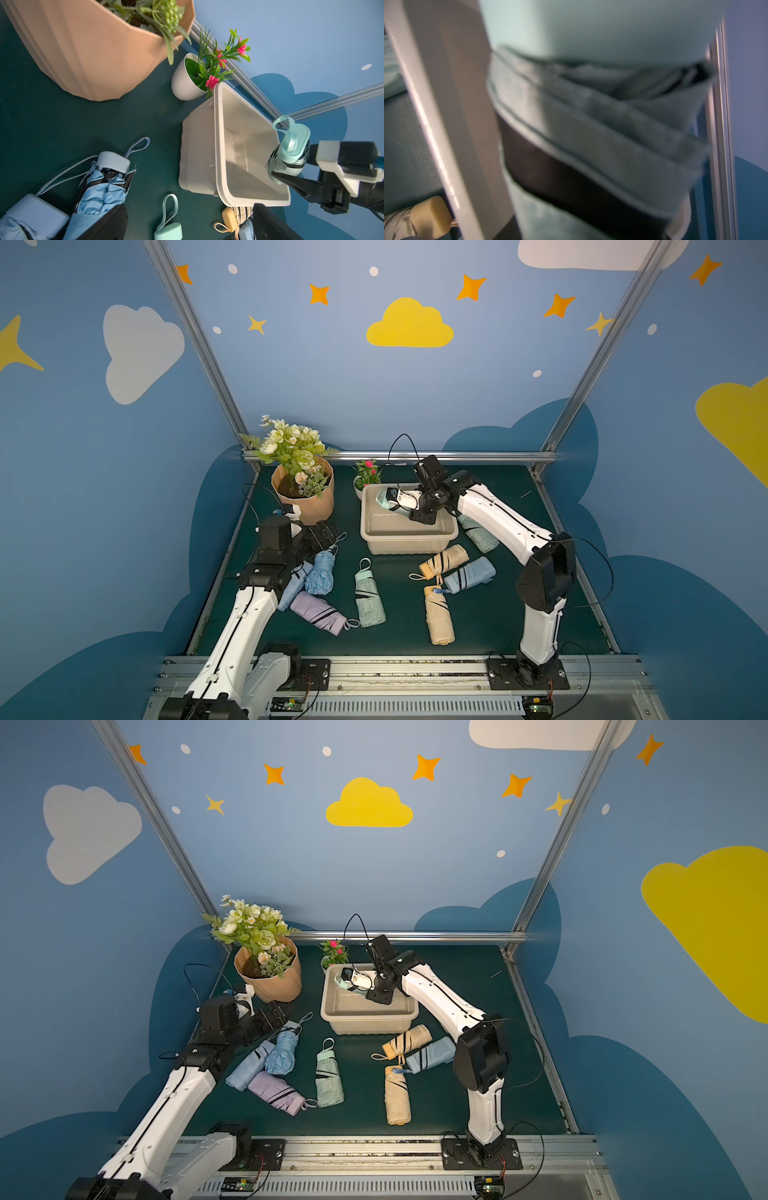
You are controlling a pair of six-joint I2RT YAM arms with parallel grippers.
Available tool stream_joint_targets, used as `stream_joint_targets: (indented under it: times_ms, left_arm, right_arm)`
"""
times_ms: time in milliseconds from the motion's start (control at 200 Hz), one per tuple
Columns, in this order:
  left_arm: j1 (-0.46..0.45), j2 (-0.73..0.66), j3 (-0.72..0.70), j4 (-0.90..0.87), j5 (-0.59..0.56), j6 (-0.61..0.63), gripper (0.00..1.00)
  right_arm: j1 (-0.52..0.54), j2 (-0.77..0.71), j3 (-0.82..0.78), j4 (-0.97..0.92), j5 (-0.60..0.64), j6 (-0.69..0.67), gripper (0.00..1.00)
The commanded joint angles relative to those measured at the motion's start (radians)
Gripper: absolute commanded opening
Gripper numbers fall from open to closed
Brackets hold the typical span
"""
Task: Put the umbrella into the storage box
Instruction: Place the umbrella in the storage box.
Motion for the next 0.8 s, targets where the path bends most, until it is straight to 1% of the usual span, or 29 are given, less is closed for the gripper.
stream_joint_targets:
  times_ms: [0, 110, 130, 190, 300, 395, 486, 681, 701, 746, 761, 796]
  left_arm:
    - [-0.002, -0.027, -0.019, -0.02, -0.032, 0.007, 0.99]
    - [-0.002, -0.038, -0.029, -0.019, -0.032, 0.009, 0.99]
    - [-0.002, -0.037, -0.03, -0.02, -0.061, 0.01, 0.99]
    - [-0.002, -0.039, -0.035, -0.018, -0.066, 0.012, 0.99]
    - [-0.002, -0.033, -0.035, -0.016, -0.066, 0.012, 0.99]
    - [-0.002, -0.022, -0.031, -0.019, -0.059, 0.012, 0.99]
    - [-0.002, -0.005, -0.028, -0.02, -0.056, 0.011, 0.99]
    - [0.0, 0.056, 0.007, -0.016, -0.045, 0.036, 0.99]
    - [0.0, 0.063, 0.011, -0.018, -0.045, 0.038, 0.99]
    - [0.0, 0.076, 0.02, -0.02, -0.045, 0.037, 0.99]
    - [0.0, 0.079, 0.022, -0.02, -0.019, 0.038, 0.99]
    - [0.0, 0.088, 0.026, -0.02, -0.009, 0.038, 0.99]
  right_arm:
    - [0.003, 0.045, 0.079, -0.054, 0.025, -0.054, 0.46]
    - [0.0, 0.116, 0.137, -0.113, 0.042, -0.072, 0.46]
    - [-0.002, 0.128, 0.145, -0.123, 0.042, -0.077, 0.46]
    - [-0.001, 0.161, 0.164, -0.147, 0.05, -0.086, 0.46]
    - [-0.007, 0.196, 0.159, -0.145, 0.047, -0.1, 0.49]
    - [-0.01, 0.225, 0.16, -0.123, 0.055, -0.079, 0.52]
    - [-0.01, 0.243, 0.151, -0.094, 0.071, -0.061, 0.6]
    - [-0.01, 0.278, 0.147, -0.055, 0.076, -0.061, 0.73]
    - [-0.01, 0.28, 0.148, -0.054, 0.076, -0.061, 0.75]
    - [-0.01, 0.282, 0.151, -0.051, 0.076, -0.06, 0.85]
    - [-0.01, 0.281, 0.152, -0.051, 0.075, -0.059, 0.87]
    - [-0.01, 0.282, 0.154, -0.051, 0.075, -0.057, 0.91]
